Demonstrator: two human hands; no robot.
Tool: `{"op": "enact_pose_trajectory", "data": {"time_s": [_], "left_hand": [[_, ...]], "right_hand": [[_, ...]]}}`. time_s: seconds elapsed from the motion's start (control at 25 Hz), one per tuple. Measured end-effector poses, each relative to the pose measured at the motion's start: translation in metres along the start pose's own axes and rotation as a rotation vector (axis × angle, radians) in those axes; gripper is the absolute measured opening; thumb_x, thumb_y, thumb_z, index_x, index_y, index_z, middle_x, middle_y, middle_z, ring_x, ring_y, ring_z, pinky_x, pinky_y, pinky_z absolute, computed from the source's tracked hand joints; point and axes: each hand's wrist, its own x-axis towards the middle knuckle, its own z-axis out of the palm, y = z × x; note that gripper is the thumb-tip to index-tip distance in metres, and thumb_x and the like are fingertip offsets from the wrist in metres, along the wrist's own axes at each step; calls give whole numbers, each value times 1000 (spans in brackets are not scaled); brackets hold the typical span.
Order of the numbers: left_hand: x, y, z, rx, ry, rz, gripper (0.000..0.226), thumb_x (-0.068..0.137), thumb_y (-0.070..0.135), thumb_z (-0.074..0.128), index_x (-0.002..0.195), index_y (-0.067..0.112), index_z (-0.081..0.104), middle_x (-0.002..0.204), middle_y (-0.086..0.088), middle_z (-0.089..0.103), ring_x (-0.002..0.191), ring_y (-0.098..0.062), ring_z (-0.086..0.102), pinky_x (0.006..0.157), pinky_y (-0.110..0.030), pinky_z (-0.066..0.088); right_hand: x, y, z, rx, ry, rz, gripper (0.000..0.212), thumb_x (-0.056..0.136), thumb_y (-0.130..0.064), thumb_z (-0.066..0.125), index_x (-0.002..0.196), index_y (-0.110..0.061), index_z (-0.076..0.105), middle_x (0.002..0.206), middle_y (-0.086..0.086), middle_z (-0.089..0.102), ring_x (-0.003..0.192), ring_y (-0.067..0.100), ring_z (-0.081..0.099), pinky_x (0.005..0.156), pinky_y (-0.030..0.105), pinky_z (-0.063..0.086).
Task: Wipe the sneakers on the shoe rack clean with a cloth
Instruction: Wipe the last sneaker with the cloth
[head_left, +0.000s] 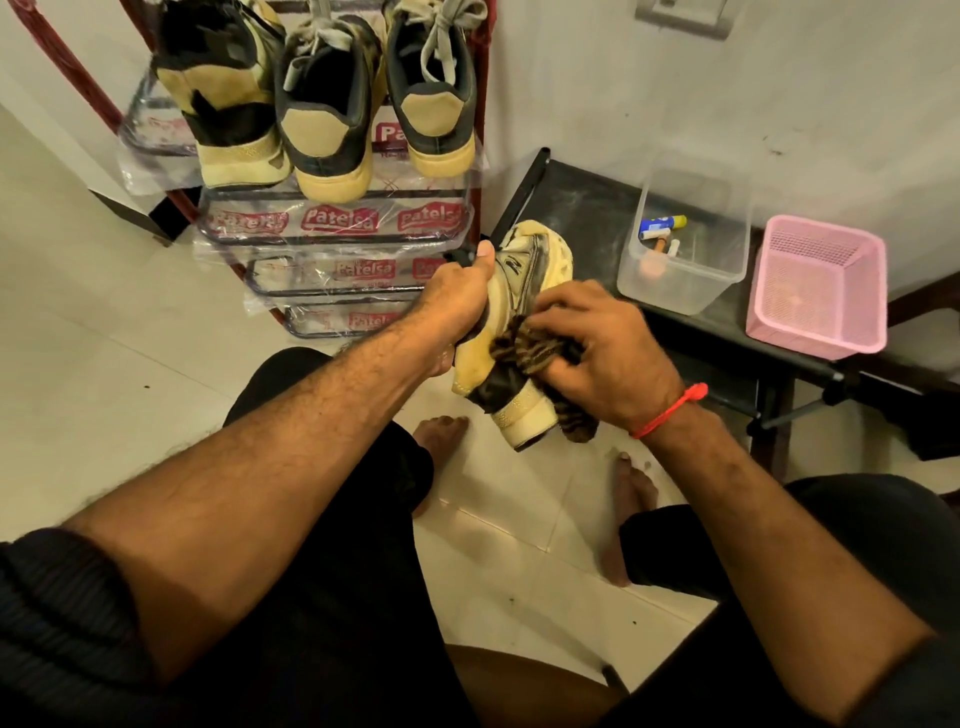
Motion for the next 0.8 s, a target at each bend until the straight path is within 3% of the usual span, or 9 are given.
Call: {"op": "enact_pose_trajectory", "data": {"time_s": [0.16, 0.28, 0.36, 0.44, 0.48, 0.6, 0.72, 0.8], "left_hand": [[2, -1, 0, 108, 17, 17, 68, 105, 58, 34, 144, 6, 51, 141, -16, 57, 129, -34, 53, 108, -40, 41], [4, -1, -4, 81, -21, 51, 67, 103, 61, 36, 141, 9, 55, 135, -11, 61, 124, -30, 56, 105, -39, 43], [0, 0, -4, 25, -114, 69, 76, 93, 74, 42, 136, 14, 61, 130, -5, 65, 120, -25, 59, 105, -36, 42], [3, -7, 0, -115, -215, 6, 90, 72, 86, 51, 128, 18, 67, 124, -6, 71, 116, -27, 66, 108, -46, 47], [4, -10, 2, -215, -265, -44, 87, 74, 84, 55, 125, 17, 68, 120, -9, 73, 113, -31, 69, 106, -51, 50], [2, -8, -1, -429, -355, -150, 66, 97, 65, 47, 129, 10, 66, 120, -19, 72, 112, -37, 69, 101, -53, 53], [2, -6, -2, -471, -301, -222, 64, 98, 65, 46, 118, 9, 69, 109, -14, 75, 98, -30, 72, 86, -40, 57], [2, -6, -2, -471, -289, -243, 62, 100, 64, 43, 108, 9, 71, 99, -13, 76, 90, -28, 72, 77, -36, 57]], "right_hand": [[-7, -25, 19, 65, -198, -238, 25, 75, -10, 75, 100, -7, 76, 107, 9, 69, 99, 24, 62, 92, 32, 49], [2, 7, 7, -8, -40, -47, 25, 81, -13, 70, 105, -6, 74, 110, 9, 68, 103, 25, 61, 94, 36, 49], [5, 27, 0, -92, 55, 116, 29, 82, -16, 64, 108, -5, 73, 111, 10, 67, 104, 29, 59, 95, 43, 50], [4, 38, -4, -125, 83, 207, 30, 83, -15, 67, 111, -6, 72, 112, 10, 66, 103, 29, 59, 92, 50, 51], [2, 37, -5, -103, 82, 212, 29, 84, -15, 69, 112, -7, 72, 112, 9, 66, 104, 28, 59, 92, 50, 51], [-3, 8, -4, 12, 39, 109, 28, 85, -17, 71, 113, -11, 72, 115, 5, 66, 109, 21, 59, 96, 41, 51], [-9, -29, 13, 61, -114, -129, 31, 81, -11, 74, 112, -13, 73, 115, 6, 66, 107, 22, 58, 96, 32, 46], [-5, -29, 17, 5, -144, -202, 34, 79, -8, 75, 112, -12, 73, 116, 8, 65, 106, 26, 57, 96, 36, 46]]}}
